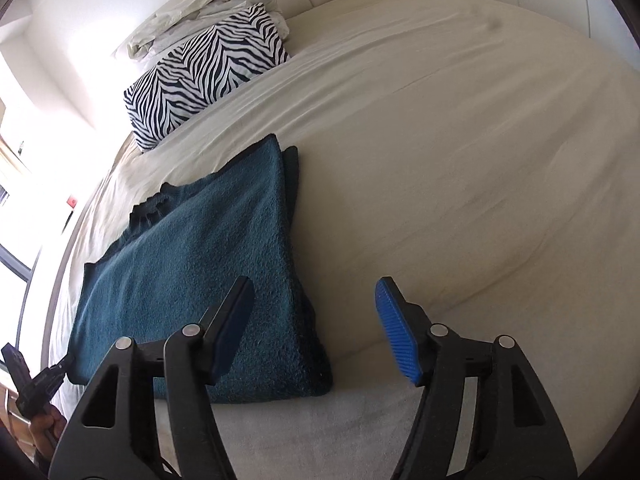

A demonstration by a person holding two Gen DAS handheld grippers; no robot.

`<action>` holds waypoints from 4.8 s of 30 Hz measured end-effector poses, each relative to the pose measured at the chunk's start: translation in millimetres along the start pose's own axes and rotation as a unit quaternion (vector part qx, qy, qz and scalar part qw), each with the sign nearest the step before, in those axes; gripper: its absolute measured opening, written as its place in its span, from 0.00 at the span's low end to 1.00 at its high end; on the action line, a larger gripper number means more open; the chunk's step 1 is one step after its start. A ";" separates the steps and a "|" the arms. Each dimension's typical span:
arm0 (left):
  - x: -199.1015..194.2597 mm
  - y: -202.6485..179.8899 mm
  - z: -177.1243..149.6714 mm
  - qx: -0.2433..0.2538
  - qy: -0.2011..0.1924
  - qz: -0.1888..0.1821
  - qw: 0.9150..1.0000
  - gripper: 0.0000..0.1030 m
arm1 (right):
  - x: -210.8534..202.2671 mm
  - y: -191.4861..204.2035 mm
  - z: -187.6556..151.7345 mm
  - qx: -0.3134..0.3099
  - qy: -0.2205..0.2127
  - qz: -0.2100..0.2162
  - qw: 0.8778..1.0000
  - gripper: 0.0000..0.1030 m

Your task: Fold small clothes

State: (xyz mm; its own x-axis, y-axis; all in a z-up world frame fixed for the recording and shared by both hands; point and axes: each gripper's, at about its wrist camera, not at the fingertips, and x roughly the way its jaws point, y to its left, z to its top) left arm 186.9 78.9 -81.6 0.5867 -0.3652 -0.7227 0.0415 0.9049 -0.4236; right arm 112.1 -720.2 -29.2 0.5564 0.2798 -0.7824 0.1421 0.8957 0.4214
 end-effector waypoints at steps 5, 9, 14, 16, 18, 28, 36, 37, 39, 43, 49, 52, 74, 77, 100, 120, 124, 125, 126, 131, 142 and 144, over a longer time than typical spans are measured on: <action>0.6 -0.2 -0.2 0.002 0.000 0.001 1.000 0.07 | 19.2 1.5 -2.9 -0.014 0.036 -0.002 0.999 0.23; -0.7 -1.7 0.4 0.005 -0.003 0.002 1.000 0.07 | 16.8 18.8 -4.6 -0.051 0.030 -0.021 0.998 0.08; -5.2 -5.2 0.6 0.013 -0.008 0.004 1.000 0.07 | -2.4 34.1 -4.5 -0.071 0.006 -0.026 0.997 0.05; -7.2 -5.4 0.5 0.015 -0.009 0.005 1.000 0.07 | -9.0 39.3 -4.9 -0.080 0.001 -0.026 0.996 0.05; -9.0 -4.9 -0.3 0.016 -0.010 0.005 1.000 0.07 | -15.3 43.4 -6.4 -0.086 -0.002 -0.026 0.996 0.05; -3.8 4.6 -13.2 0.012 0.011 0.010 1.000 0.07 | -19.7 35.0 -19.3 -0.074 0.007 -0.023 0.997 0.05; -0.1 9.2 -17.0 0.011 0.021 0.010 1.000 0.07 | -5.6 11.6 -32.4 -0.043 0.022 -0.014 0.999 0.05; 0.0 9.6 -17.4 0.010 0.021 0.010 1.000 0.07 | -4.5 12.6 -33.1 -0.046 0.022 -0.015 0.999 0.05; 0.2 9.7 -17.9 0.010 0.022 0.010 1.000 0.07 | -2.1 14.6 -35.0 -0.052 0.026 -0.015 0.998 0.05; -0.2 10.2 -20.1 0.012 0.022 0.010 1.000 0.07 | -0.8 14.8 -38.9 -0.053 0.026 -0.015 0.998 0.05; -0.9 13.9 -19.8 0.000 0.023 0.004 1.000 0.10 | -1.9 6.9 -38.5 -0.025 0.026 0.003 0.999 0.09; -9.4 17.6 -16.4 -0.015 0.018 0.013 1.000 0.22 | -13.9 5.6 -34.1 -0.018 0.010 -0.013 1.000 0.35; 122.2 -87.1 103.9 0.156 -0.006 0.131 0.979 0.44 | 138.8 202.5 40.6 0.024 0.099 0.257 0.961 0.56; 130.3 -54.5 103.7 0.096 -0.004 0.076 0.992 0.47 | 166.0 195.4 41.3 0.056 0.101 0.253 0.961 0.52; 71.8 -94.0 55.0 0.119 0.021 0.084 0.989 0.64 | 72.0 98.8 15.3 0.130 0.024 0.269 0.954 0.43; 54.4 -108.1 -43.1 0.180 0.058 0.087 0.978 0.66 | 32.3 30.6 -80.9 0.207 0.024 0.243 0.947 0.37; 54.9 -106.1 -42.3 0.181 0.056 0.085 0.978 0.67 | 12.1 8.9 -74.4 0.227 0.002 0.217 0.950 0.40; 54.7 -105.7 -42.3 0.181 0.055 0.085 0.978 0.67 | 8.2 10.3 -75.5 0.228 0.000 0.218 0.949 0.40; 55.2 -106.2 -42.4 0.182 0.055 0.085 0.978 0.67 | 4.6 12.5 -75.2 0.225 0.001 0.224 0.948 0.40; 53.1 -104.3 -41.0 0.177 0.056 0.076 0.980 0.67 | 16.0 92.2 -74.9 0.158 0.043 0.276 0.947 0.40; 17.1 -53.3 -38.3 0.119 0.048 0.001 0.992 0.67 | 88.2 134.1 -97.3 0.144 0.123 0.317 0.929 0.38; 9.3 -39.2 -36.7 0.099 0.046 -0.014 0.994 0.64 | 81.6 116.6 -92.7 0.158 0.106 0.314 0.930 0.38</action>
State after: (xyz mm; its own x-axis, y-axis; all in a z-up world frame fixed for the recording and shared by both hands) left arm 161.0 32.0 -91.7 0.5069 -0.4019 -0.7626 0.2212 0.9157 -0.3355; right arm 98.2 -560.9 -86.3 0.4425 0.8048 -0.3955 0.0958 0.3961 0.9132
